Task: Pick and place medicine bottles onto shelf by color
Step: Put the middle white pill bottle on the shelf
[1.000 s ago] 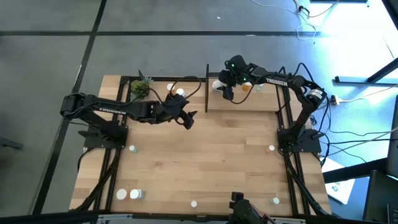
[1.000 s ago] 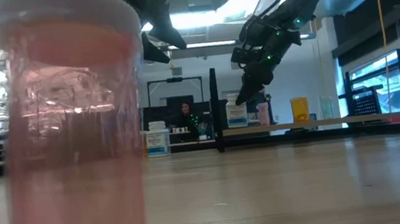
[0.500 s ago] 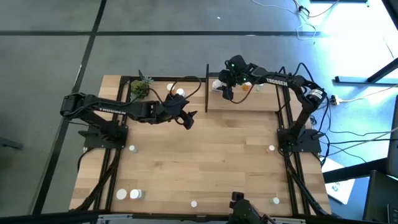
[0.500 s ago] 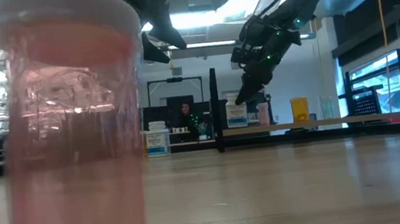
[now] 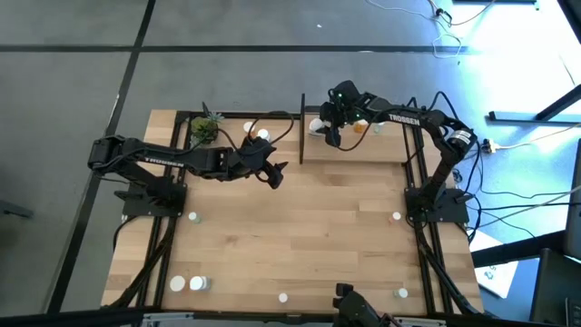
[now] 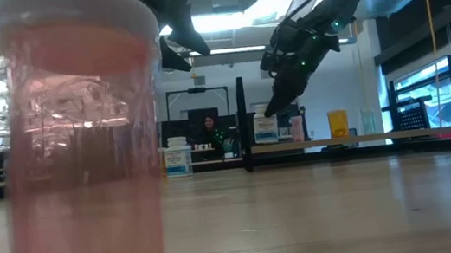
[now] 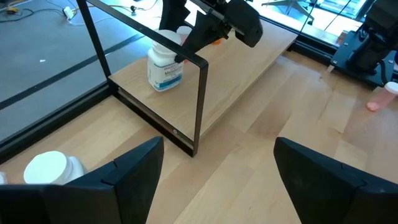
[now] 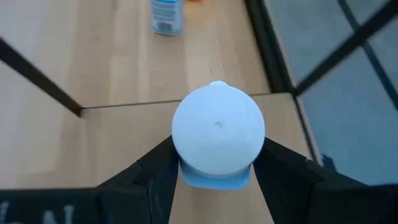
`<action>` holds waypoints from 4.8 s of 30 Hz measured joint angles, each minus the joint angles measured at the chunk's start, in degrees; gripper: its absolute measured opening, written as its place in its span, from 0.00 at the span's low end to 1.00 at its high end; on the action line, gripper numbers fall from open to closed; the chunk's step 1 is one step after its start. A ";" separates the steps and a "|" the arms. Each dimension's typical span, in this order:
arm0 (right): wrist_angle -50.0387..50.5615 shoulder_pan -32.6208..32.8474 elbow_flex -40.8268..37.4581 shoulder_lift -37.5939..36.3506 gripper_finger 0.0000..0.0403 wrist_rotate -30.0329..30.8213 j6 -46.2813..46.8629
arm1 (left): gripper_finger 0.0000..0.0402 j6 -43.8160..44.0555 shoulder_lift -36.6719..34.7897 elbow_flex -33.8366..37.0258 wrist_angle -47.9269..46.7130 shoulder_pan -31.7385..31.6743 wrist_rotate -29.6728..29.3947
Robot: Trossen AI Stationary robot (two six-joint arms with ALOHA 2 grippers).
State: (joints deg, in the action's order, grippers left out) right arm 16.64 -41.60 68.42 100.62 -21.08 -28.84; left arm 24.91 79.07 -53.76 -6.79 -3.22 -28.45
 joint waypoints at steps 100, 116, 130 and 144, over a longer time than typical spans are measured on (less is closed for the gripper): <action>-2.74 9.16 -8.04 -1.03 0.00 14.60 13.37 | 0.74 0.01 0.00 0.00 -0.02 -0.02 0.02; -9.20 9.16 -8.02 -0.90 0.00 21.48 7.27 | 0.74 0.00 0.00 0.00 -0.01 -0.02 0.02; -5.60 8.79 -8.00 -0.90 0.00 16.90 5.79 | 0.74 0.00 0.00 0.00 0.00 -0.02 0.02; -8.82 7.19 -8.00 -0.90 0.00 21.44 5.81 | 0.74 0.02 0.00 0.00 -0.02 -0.02 0.02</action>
State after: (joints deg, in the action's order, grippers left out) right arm 7.82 -34.41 60.42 99.72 0.36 -23.03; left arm 24.92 79.07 -53.76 -6.80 -3.24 -28.42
